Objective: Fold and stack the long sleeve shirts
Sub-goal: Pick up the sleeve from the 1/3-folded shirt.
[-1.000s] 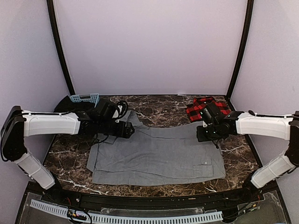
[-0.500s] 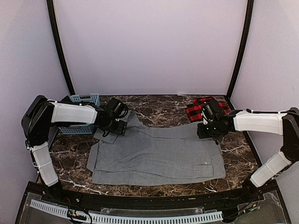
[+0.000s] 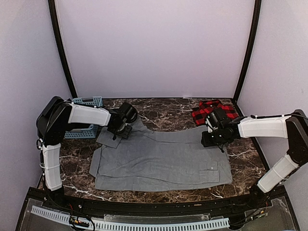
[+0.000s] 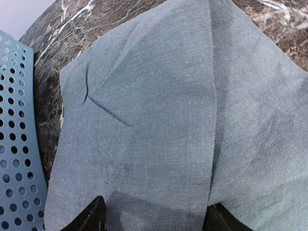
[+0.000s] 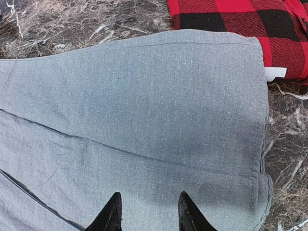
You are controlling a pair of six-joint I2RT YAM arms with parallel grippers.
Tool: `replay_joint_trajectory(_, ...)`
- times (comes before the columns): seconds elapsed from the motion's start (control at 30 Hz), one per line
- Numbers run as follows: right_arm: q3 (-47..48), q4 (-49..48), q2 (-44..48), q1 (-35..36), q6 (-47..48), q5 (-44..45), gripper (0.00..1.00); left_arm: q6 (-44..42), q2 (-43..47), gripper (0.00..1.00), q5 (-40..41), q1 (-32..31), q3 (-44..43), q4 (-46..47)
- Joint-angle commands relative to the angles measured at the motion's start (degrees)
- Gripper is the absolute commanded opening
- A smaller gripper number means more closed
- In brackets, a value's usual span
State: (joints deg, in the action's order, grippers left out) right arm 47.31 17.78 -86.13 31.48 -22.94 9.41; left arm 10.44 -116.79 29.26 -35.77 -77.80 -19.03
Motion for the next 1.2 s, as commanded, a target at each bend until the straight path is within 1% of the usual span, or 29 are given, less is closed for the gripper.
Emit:
replay_joint_trajectory(0.0, -0.8, -2.3, -0.4, -0.3, -0.2, -0.8, 0.37, -1.6, 0.2, 0.62, 1.7, 0.6, -1.8, -2.2)
replay_joint_trajectory(0.13, -0.8, -1.9, -0.4, -0.3, -0.3, -0.7, 0.37, -1.8, 0.2, 0.47, 1.6, 0.8, -1.7, -2.2)
replay_joint_trajectory(0.17, -0.8, -1.8, -0.3, -0.3, -0.3, -0.7, 0.37, -1.7, 0.2, 0.41, 1.3, 0.8, -1.8, -2.3)
replay_joint_trajectory(0.2, -0.8, -1.7, -0.2, -0.3, -0.3, -0.6, 0.37, -1.7, 0.2, 0.37, 1.2, 0.8, -1.9, -2.7)
replay_joint_trajectory(0.23, -0.8, -1.7, -0.1, -0.3, -0.3, -0.6, 0.37, -1.6, 0.3, 0.3, 1.0, 0.8, -2.0, -2.9)
replay_joint_trajectory(0.33, -0.7, -1.5, -0.1, -0.3, -0.3, -0.4, 0.37, -1.3, 0.8, 0.2, 0.8, 0.9, -2.0, -3.9)
replay_joint_trajectory(0.47, -0.6, -1.3, -0.1, -0.3, -0.3, 0.0, 0.37, -0.9, 2.1, 0.15, 0.1, 0.9, -2.0, -5.4)
replay_joint_trajectory(0.63, -0.3, -1.3, -0.7, -0.3, -0.2, -0.1, 0.37, -1.0, 3.9, 0.12, -2.3, 0.9, -1.6, -6.5)
replay_joint_trajectory(0.7, -0.3, -1.4, -0.9, -0.3, -0.2, -0.2, 0.37, -1.0, 4.1, 0.16, -3.0, 0.9, -1.8, -7.2)
replay_joint_trajectory(0.8, -0.2, -1.5, -1.1, -0.4, -0.1, -0.2, 0.37, -1.0, 4.0, 0.27, -2.5, 0.9, -1.8, -8.4)
replay_joint_trajectory(0.87, -0.1, -1.4, -1.1, -0.4, -0.1, -0.1, 0.37, -0.8, 4.1, 0.3, -1.3, 0.8, -1.6, -9.0)
replay_joint_trajectory(0.93, 0.0, -1.4, -1.1, -0.4, 0.0, -0.1, 0.37, -0.8, 4.0, 0.3, -0.6, 0.9, -1.2, -8.7)
replay_joint_trajectory(1.07, 0.2, -1.3, -1.3, -0.4, 0.1, -0.3, 0.37, -0.8, 3.9, 0.21, 0.0, 0.9, -0.9, -8.6)
replay_joint_trajectory(1.17, 0.2, -1.3, -1.2, -0.4, 0.0, -0.1, 0.37, -0.7, 4.1, 0.11, 0.2, 0.9, -1.2, -9.4)
